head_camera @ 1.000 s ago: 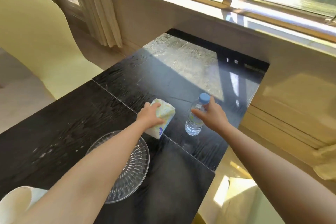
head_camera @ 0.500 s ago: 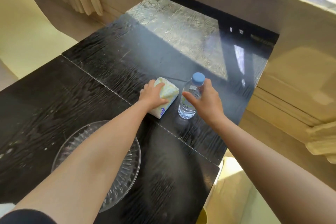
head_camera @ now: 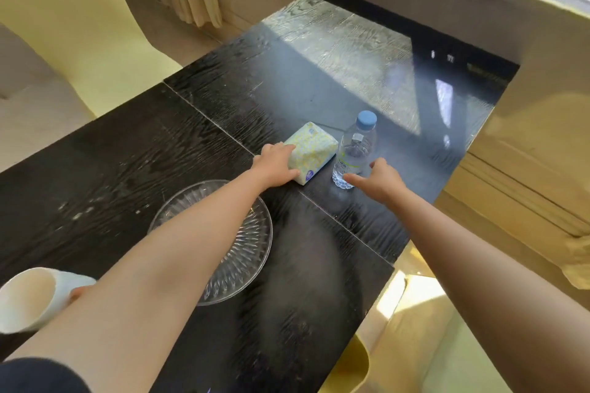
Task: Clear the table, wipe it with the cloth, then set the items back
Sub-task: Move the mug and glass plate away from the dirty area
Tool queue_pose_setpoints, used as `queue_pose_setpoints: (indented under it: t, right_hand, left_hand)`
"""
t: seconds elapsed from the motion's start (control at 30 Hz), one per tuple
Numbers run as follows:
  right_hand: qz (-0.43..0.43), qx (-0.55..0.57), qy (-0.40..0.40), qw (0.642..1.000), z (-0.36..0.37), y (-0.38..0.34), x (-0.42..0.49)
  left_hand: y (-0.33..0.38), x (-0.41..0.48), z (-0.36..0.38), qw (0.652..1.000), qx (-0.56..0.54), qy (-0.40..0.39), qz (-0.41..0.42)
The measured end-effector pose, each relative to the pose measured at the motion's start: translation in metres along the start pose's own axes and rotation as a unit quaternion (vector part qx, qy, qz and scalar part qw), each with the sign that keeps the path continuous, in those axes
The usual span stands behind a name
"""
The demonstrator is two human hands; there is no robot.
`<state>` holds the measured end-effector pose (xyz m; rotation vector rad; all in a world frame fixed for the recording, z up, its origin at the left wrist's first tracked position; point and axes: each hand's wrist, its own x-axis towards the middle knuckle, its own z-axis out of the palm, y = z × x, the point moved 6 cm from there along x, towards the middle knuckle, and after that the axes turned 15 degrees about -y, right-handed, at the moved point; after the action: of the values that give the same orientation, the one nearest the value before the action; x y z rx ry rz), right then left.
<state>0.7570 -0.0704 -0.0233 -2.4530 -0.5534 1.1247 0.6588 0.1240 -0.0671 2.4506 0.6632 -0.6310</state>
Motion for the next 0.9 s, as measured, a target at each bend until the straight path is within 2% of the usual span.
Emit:
queue_pose_setpoints:
  t: [0.1, 0.2, 0.33, 0.43, 0.67, 0.8, 0.9]
  right_hand:
    - [0.009, -0.063, -0.095, 0.993, 0.019, -0.003, -0.012]
    - [0.012, -0.119, -0.159, 0.980, 0.043, -0.014, -0.033]
    - [0.014, -0.150, -0.194, 0.969, 0.058, -0.018, -0.062]
    - [-0.013, -0.178, -0.204, 0.962, 0.074, -0.035, -0.077]
    - [-0.076, -0.278, -0.222, 0.932, 0.138, -0.076, -0.110]
    - [-0.099, -0.328, -0.221, 0.913, 0.170, -0.097, -0.118]
    - [-0.102, -0.352, -0.199, 0.909, 0.188, -0.096, -0.114]
  left_hand:
    - [-0.002, -0.027, 0.007, 0.999, -0.024, -0.022, -0.014]
    - [-0.007, -0.058, 0.019, 0.996, 0.005, -0.085, -0.041]
    - [0.009, -0.105, 0.031, 0.990, 0.041, -0.132, -0.016]
    - [-0.003, -0.148, 0.035, 0.989, 0.032, -0.142, -0.038]
    - [-0.071, -0.260, 0.054, 0.990, -0.057, -0.102, -0.082]
    - [-0.125, -0.313, 0.081, 0.979, -0.132, -0.071, -0.137]
    - [-0.169, -0.339, 0.103, 0.958, -0.193, -0.020, -0.210]
